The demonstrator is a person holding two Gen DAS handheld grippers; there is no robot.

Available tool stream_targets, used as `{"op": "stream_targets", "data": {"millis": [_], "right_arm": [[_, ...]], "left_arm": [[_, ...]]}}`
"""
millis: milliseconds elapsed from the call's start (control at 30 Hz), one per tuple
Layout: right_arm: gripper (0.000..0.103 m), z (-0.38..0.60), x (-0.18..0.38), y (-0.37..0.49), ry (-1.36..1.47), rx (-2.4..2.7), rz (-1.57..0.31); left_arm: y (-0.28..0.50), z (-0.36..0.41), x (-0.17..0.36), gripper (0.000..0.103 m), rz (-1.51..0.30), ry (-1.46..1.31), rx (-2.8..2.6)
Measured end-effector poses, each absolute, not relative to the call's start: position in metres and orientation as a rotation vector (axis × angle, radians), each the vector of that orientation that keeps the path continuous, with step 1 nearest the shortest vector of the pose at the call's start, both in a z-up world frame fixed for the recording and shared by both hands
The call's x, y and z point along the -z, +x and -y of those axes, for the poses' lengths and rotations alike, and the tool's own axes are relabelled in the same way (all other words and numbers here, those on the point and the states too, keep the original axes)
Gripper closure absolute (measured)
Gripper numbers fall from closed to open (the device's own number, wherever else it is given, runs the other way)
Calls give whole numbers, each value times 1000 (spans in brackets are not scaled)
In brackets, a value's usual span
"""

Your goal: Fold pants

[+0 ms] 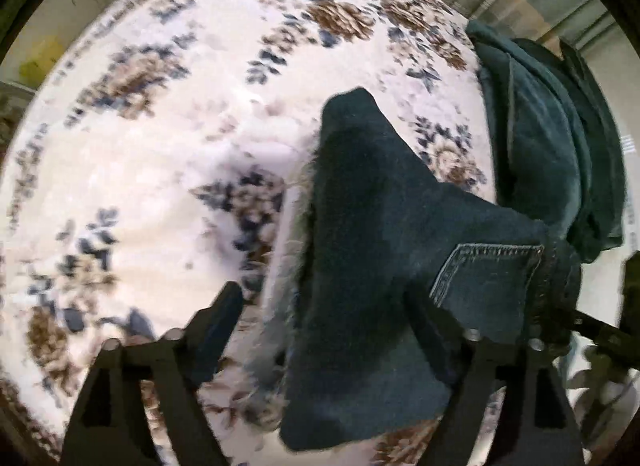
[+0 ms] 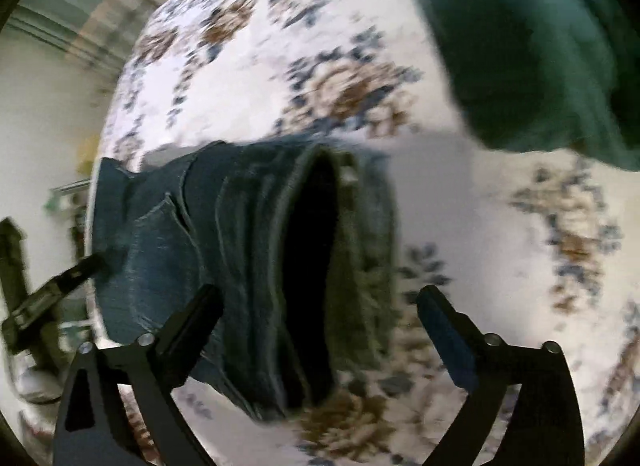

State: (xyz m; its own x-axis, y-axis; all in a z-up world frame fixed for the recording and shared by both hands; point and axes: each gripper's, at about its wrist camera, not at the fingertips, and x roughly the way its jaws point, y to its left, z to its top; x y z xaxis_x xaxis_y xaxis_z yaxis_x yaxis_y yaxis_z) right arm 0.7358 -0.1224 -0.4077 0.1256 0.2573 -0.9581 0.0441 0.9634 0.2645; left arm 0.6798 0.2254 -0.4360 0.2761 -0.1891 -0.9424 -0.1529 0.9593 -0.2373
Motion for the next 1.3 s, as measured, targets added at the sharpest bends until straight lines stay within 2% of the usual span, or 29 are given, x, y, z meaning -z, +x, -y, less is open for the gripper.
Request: {"op": "stream_targets", "data": {"millis": [100, 300, 933, 1300], "right_arm": [[0, 121, 380, 714, 142, -50, -1359], [0, 97, 323, 653, -21, 81, -1228], [0, 85, 79, 383, -66, 27, -902], [0, 94, -29, 230, -83, -13, -777]], "left_arm": [[665, -218, 416, 13, -1249, -226, -36], [615, -194, 370, 13, -1126, -85, -134], [379, -133, 167, 13, -822, -51, -150], [260, -123, 95, 13, -713, -53, -165]]}}
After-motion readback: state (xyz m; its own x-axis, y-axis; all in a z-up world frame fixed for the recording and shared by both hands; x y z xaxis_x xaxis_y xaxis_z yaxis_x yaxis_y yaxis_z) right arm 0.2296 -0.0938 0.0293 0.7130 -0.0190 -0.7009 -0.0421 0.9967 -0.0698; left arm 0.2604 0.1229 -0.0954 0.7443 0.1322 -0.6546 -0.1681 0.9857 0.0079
